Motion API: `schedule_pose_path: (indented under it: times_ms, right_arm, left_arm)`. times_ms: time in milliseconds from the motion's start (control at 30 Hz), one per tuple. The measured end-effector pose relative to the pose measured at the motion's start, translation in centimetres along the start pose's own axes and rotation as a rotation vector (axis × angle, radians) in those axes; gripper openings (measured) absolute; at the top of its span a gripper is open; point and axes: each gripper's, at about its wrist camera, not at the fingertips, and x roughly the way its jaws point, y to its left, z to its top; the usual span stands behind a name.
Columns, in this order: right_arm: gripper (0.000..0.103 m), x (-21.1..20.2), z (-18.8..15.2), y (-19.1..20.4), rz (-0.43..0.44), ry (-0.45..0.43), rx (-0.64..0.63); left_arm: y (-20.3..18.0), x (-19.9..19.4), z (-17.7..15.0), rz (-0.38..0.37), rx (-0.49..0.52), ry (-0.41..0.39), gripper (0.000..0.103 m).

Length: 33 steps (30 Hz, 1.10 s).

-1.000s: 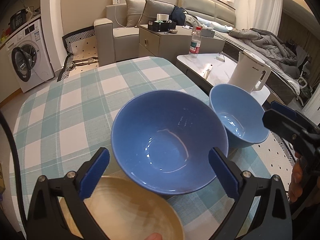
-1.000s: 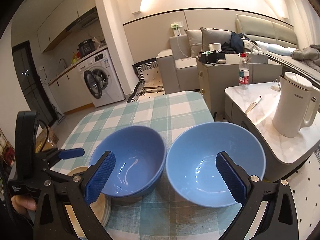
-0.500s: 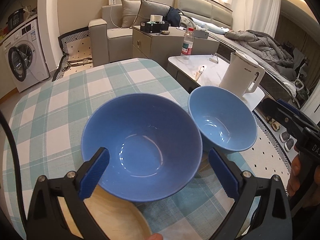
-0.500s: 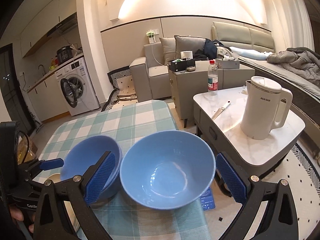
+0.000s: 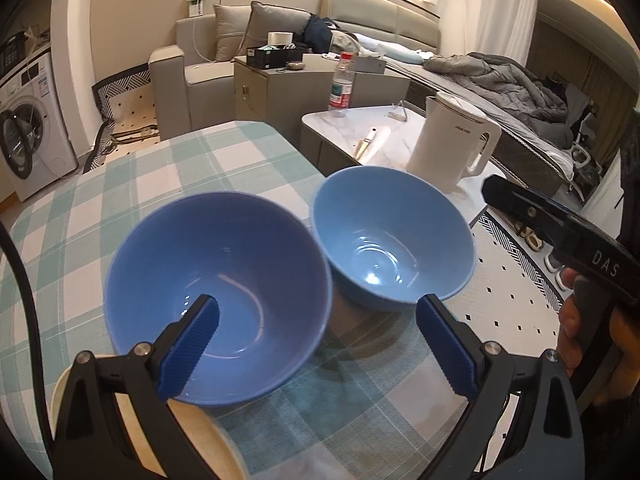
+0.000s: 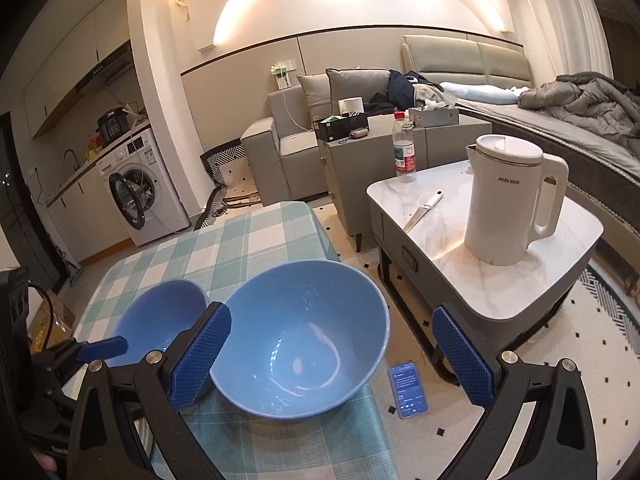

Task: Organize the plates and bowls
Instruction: 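Move both open grippers to the rim of the light blue bowl, then close the left gripper on the light blue bowl rim while the right gripper clamps the opposite rim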

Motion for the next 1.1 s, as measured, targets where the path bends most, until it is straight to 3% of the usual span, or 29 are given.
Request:
schedule_pose_path:
  times_ms: [100, 167, 233, 367, 467, 833, 900, 1100]
  right_arm:
    - [0.102, 0.3, -0.1, 0.1, 0.006, 0.013, -0.014]
    - [0.102, 0.7, -0.2, 0.2, 0.009, 0.026, -0.016]
    - [0.102, 1.0, -0.3, 0.1, 0.013, 0.033, -0.017]
    - [0.097, 1.0, -0.3, -0.4, 0.013, 0.035, -0.008]
    - [0.084, 1.2, -0.4, -0.7, 0.012, 0.035, 0.004]
    - [0.064, 2.5, -0.7, -1.5, 0.003, 0.075, 0.031]
    - [0.056, 2.7, -0.8, -1.6, 0.002, 0.08, 0.029]
    - [0.049, 3.4, -1.1, -1.8, 0.003, 0.098, 0.019]
  left_arm:
    - [-0.9, 0.3, 0.1, -0.01, 0.005, -0.002, 0.098]
    - [-1.4, 0.5, 0.2, -0.028, 0.0, 0.006, 0.088]
    - [-1.7, 0.6, 0.3, -0.045, -0.008, 0.013, 0.088]
    - [-2.6, 0.7, 0.4, -0.067, 0.009, 0.013, 0.072]
    - [-3.1, 1.0, 0.5, -0.083, 0.021, 0.03, 0.056]
    - [-4.0, 2.7, 0.9, -0.083, 0.015, 0.093, 0.054]
    - [-4.1, 2.9, 0.8, -0.086, 0.016, 0.096, 0.054]
    - [-4.0, 3.5, 0.9, -0.088, -0.001, 0.109, 0.054]
